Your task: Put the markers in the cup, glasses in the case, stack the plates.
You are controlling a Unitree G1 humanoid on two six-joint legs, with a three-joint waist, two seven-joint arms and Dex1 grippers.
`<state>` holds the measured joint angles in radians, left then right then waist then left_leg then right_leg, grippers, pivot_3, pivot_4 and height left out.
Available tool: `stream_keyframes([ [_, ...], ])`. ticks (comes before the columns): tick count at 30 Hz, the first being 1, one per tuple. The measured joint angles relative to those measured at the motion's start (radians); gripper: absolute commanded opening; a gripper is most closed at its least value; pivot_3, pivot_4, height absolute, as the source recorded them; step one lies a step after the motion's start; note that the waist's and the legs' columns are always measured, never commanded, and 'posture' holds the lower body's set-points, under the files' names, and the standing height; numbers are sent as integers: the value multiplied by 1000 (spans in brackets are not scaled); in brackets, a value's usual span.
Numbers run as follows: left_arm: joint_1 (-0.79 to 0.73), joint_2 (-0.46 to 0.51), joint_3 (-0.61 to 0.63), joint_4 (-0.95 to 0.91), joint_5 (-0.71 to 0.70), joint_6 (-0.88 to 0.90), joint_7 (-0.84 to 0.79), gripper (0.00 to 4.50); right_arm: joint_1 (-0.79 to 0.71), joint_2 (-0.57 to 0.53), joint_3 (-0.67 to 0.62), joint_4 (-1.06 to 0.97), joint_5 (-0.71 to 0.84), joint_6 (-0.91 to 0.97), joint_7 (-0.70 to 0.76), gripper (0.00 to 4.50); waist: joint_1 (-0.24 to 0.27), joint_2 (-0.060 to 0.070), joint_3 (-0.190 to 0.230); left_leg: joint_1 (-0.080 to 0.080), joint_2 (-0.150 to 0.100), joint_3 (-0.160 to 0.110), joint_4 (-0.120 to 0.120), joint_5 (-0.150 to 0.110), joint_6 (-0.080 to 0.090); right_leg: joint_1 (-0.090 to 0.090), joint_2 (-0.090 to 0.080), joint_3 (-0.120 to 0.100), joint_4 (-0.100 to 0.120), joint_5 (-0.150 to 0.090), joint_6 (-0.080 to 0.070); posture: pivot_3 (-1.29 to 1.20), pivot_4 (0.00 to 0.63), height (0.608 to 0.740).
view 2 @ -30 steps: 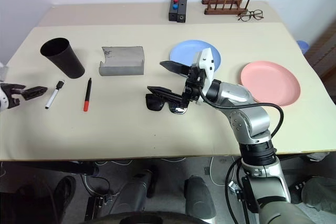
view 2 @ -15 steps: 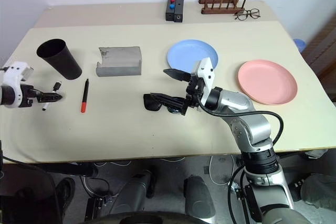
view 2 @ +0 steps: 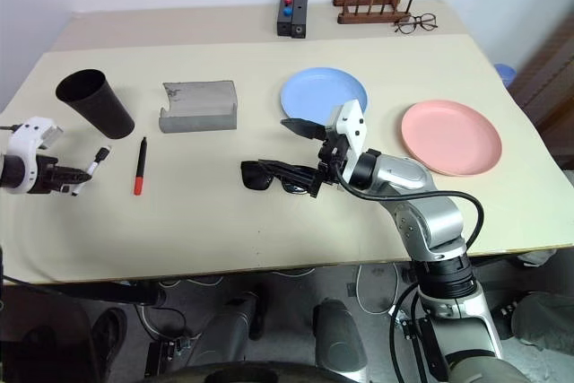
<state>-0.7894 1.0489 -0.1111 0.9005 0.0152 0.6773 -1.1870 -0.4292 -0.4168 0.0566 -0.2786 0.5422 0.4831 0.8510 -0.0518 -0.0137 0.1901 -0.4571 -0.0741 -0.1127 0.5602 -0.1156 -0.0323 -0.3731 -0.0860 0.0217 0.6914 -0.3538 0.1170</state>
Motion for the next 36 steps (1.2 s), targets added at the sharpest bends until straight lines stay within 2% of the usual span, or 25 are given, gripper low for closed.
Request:
stream_keyframes([
  [6,319,174,10,-317,-37,64,-148,46,2,-4,6,4,-10,-11,9,4500,-20,2,0,1,2,2,-2,0,0,-1,-1,3,0,0,-1,0,150,737],
  [10,422,186,74,-423,-71,116,-109,46,0,-1,16,8,-14,-20,19,4500,-10,2,0,4,2,1,-1,0,0,-1,-2,3,-1,0,-1,0,150,737],
  [11,437,186,86,-439,-75,127,-99,805,-1,0,17,9,-15,-22,21,4500,-8,2,0,5,2,1,-1,-1,0,0,-3,3,-1,0,-1,0,150,737],
  [14,463,184,110,-481,-98,171,-79,2072,-7,1,17,19,-17,-31,32,4500,-2,2,0,7,2,1,-2,-1,0,1,-3,3,-1,0,-1,0,150,737],
  [19,418,161,123,-480,-116,243,-28,4467,-23,1,20,39,-19,-31,45,4500,8,2,-1,7,2,1,-2,-1,0,1,-2,3,-1,0,-1,0,150,737],
  [25,259,131,29,-358,-101,249,-58,4467,-30,7,43,51,-28,-32,49,4500,16,1,-1,7,1,1,-1,-1,0,1,-2,2,-1,0,-1,0,150,737],
  [36,28,57,-138,-154,21,123,-143,4467,-45,25,51,68,-38,-44,37,4500,38,2,-1,8,1,1,0,0,0,2,-1,1,0,0,-1,0,150,737],
])
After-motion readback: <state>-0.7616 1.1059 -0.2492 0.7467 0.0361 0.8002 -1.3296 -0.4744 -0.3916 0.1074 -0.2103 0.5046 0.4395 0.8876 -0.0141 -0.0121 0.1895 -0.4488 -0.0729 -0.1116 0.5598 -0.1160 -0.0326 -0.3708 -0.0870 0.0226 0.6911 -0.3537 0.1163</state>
